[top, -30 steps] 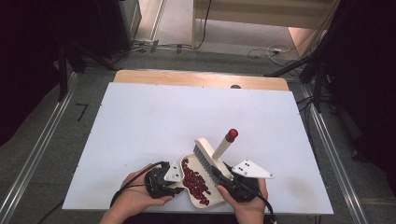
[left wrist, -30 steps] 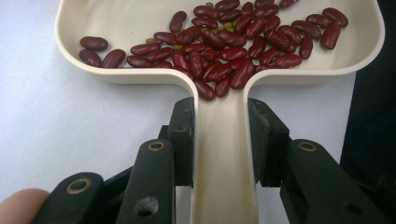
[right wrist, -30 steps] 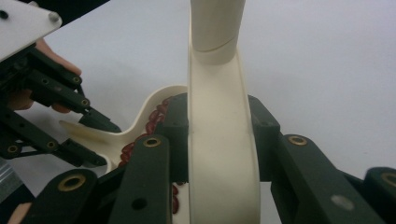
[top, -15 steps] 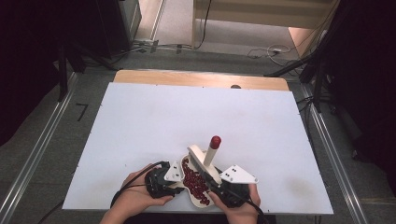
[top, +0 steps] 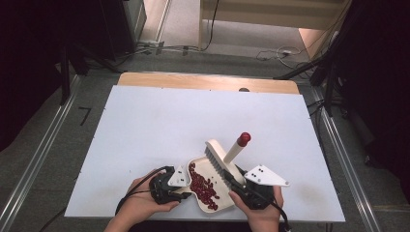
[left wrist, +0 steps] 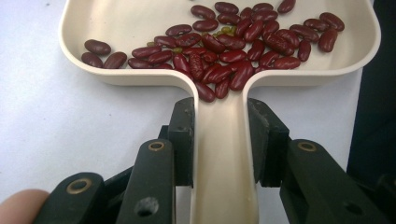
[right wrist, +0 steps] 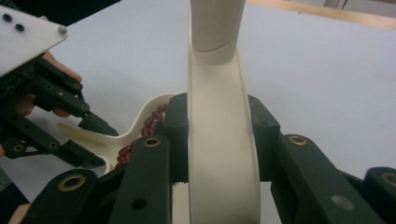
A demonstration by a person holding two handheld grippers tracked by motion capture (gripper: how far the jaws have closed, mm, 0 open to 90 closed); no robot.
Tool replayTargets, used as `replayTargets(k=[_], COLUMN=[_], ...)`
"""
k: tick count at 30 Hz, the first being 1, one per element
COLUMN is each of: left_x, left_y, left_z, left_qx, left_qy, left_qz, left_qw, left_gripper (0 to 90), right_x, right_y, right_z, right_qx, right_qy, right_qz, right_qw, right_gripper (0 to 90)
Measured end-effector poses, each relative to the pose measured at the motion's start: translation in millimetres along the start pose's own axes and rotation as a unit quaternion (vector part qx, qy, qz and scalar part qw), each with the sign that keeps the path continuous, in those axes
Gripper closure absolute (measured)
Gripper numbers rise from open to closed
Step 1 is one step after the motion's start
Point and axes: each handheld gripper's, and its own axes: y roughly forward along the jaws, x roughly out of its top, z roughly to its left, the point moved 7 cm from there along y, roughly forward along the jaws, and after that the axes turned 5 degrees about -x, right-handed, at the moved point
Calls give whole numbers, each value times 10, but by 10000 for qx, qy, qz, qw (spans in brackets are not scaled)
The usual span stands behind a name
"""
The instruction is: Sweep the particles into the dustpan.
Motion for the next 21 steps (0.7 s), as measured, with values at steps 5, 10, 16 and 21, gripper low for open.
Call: replayTargets(k=[5, 10, 16, 21], left_x=[-6, -25, -45, -80], left_y=[-30, -79, -130, -205], left_z=[42, 100, 170, 252], left_qx=[106, 208, 353, 500], left_qy=[-84, -204, -402, -563], left_qz=[-48, -74, -194, -279], left_qw=[9999, 9995, 9984, 9968], left_gripper=[663, 663, 663, 663], right_x=[54, 78, 57, 40], right_y=[-82, -121, -112, -112], right_z=[-186, -332, -458, -569], right_qx=[-79, -100, -122, -193], right_qy=[117, 217, 295, 393], right_qz=[-67, -72, -23, -2], right_qw=[9999, 9997, 9995, 9990], right_gripper=[656, 655, 656, 656])
